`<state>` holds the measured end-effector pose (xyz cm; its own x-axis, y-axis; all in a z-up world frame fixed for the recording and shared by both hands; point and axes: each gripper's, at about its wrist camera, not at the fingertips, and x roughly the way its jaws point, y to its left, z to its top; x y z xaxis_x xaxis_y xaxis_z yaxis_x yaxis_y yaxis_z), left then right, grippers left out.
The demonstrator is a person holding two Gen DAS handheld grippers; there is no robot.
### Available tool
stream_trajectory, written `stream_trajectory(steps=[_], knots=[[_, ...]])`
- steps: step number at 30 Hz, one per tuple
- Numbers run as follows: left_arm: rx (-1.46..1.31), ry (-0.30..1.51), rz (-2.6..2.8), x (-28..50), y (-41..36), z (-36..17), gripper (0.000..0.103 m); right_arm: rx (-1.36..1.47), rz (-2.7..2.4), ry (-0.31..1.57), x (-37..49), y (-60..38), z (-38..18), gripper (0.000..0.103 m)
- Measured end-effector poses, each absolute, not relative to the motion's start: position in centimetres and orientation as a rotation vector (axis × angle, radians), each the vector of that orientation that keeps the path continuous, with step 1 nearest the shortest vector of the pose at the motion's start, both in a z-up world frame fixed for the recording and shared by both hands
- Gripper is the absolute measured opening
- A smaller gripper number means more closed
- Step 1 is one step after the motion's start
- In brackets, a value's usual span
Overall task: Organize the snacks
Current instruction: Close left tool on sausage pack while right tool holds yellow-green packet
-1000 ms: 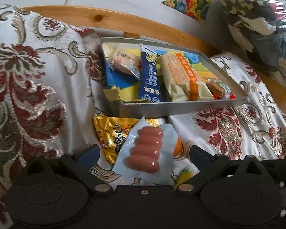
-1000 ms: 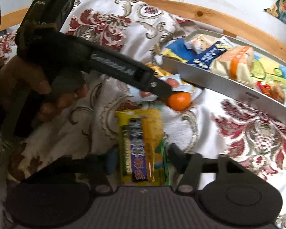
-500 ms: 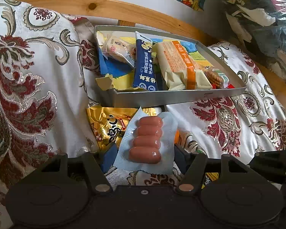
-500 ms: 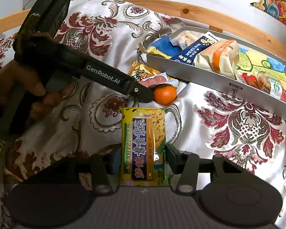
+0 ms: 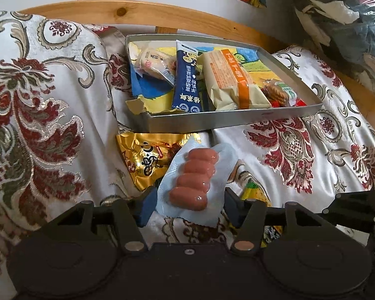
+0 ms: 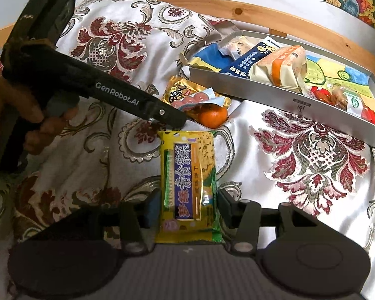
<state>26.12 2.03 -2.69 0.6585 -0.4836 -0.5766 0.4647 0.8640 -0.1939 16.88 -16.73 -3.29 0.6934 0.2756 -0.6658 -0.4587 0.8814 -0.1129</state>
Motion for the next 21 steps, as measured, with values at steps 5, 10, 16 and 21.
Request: stream_trajectory(steps=[5,10,16,21], knots=[[-0.036,0.686,-0.534,25.4,1.9,-2.6,0.041,-0.264,0.415,0.691,16.6,-16.9,-3.0,0.052],[-0.022,0.634,-0.503,25.4,1.5,-2.5,0.061,-0.282,0.419,0.676,16.2,-17.1,-2.9,0.052],[-0.017,0.616,-0.504,26.8,1.2,-3.4,0.064,-0.368,0.439,0.652,17.0,-15.7,-3.3,0.054],[-0.047,0.614,-0.565,27.8,1.6,-3.9,0.081,-0.326,0.437,0.673,18.6,-15.3,-3.5,0.056]])
